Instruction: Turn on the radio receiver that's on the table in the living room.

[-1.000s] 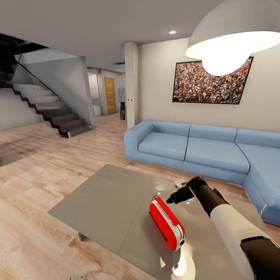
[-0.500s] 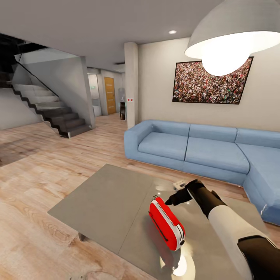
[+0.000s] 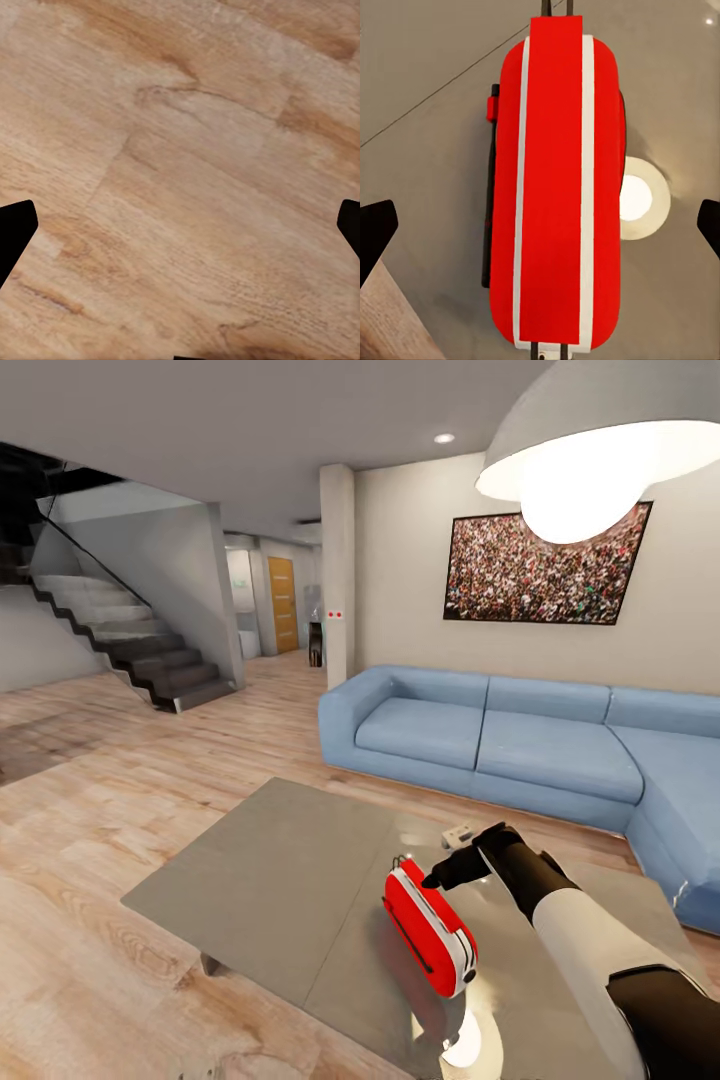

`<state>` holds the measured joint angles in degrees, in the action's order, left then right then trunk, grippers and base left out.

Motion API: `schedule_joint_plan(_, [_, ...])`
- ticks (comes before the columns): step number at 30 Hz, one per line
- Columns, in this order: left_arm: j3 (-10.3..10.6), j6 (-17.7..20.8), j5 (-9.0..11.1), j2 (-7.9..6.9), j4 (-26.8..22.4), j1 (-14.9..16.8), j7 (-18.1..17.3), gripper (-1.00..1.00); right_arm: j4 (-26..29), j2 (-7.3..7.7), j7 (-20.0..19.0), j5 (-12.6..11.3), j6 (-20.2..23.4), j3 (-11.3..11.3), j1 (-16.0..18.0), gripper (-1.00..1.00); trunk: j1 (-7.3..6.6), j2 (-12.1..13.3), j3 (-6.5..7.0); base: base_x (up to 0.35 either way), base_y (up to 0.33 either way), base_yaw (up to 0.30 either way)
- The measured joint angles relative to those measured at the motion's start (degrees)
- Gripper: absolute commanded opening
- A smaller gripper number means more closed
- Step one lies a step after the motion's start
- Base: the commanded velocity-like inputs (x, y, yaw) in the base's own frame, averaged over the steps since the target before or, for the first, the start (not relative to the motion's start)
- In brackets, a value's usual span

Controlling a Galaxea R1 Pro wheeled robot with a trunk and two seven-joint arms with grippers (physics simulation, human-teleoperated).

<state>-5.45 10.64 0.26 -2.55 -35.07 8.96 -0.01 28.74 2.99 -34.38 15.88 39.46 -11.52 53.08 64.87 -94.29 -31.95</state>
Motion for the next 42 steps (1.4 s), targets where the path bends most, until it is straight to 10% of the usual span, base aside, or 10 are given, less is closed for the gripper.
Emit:
schedule_joint_plan(23, [0.0, 0.0, 0.0, 0.09, 0.0, 0.0, 0.0, 1.0, -1.8, 0.0, 5.3, 0.0, -0.2, 0.0, 0.0, 1.0, 5.05, -9.2, -4.13, 0.0, 0.0, 0.0])
schedule_joint_plan(42, [0.0, 0.0, 0.0, 0.1, 0.0, 0.0, 0.0, 1.0, -2.3, -0.63, 5.2, 0.0, -0.8, -0.1, 0.0, 1.0, 5.93, -10.8, -4.85, 0.0, 0.0, 0.0])
